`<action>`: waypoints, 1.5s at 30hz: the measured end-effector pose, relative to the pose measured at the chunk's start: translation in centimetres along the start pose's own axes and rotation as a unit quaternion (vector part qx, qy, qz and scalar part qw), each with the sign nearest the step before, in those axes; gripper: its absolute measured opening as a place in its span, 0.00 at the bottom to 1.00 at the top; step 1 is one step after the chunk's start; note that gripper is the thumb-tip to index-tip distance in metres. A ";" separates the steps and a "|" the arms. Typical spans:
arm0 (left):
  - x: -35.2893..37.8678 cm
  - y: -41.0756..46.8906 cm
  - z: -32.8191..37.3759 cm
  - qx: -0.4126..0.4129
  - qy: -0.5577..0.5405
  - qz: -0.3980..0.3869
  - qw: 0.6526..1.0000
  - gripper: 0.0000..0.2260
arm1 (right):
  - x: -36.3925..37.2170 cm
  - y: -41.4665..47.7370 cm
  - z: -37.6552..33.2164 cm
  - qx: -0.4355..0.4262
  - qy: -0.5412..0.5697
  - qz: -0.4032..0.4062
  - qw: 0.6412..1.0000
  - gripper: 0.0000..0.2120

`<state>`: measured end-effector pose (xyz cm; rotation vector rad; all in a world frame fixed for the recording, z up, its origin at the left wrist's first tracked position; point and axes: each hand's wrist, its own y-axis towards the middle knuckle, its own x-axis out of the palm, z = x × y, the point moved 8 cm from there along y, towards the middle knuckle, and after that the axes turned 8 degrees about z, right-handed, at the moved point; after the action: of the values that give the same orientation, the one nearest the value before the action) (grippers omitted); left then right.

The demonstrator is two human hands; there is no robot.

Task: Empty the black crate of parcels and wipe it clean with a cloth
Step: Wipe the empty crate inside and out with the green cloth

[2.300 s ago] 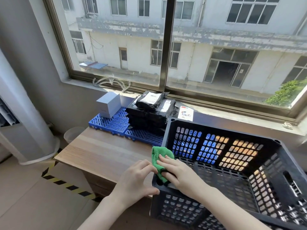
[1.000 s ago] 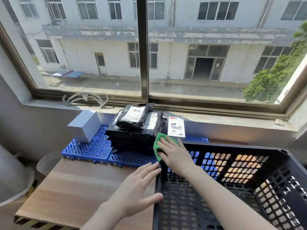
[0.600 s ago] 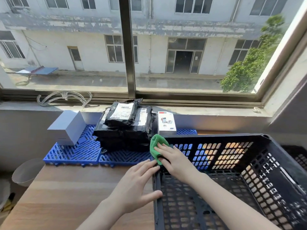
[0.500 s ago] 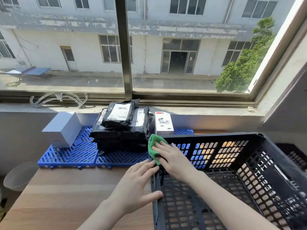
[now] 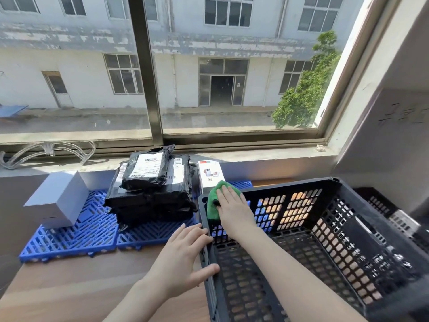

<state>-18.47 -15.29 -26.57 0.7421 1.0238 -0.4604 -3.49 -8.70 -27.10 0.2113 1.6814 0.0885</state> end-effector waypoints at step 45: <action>7.0 16.2 3.7 0.021 0.099 -0.092 0.991 0.38 | -3.0 -1.1 19.9 0.064 -0.011 0.040 0.997 0.35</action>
<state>-2.37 -7.23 -26.19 0.7446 1.2777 -0.5772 16.46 -11.61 -26.77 0.3762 1.6583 0.0381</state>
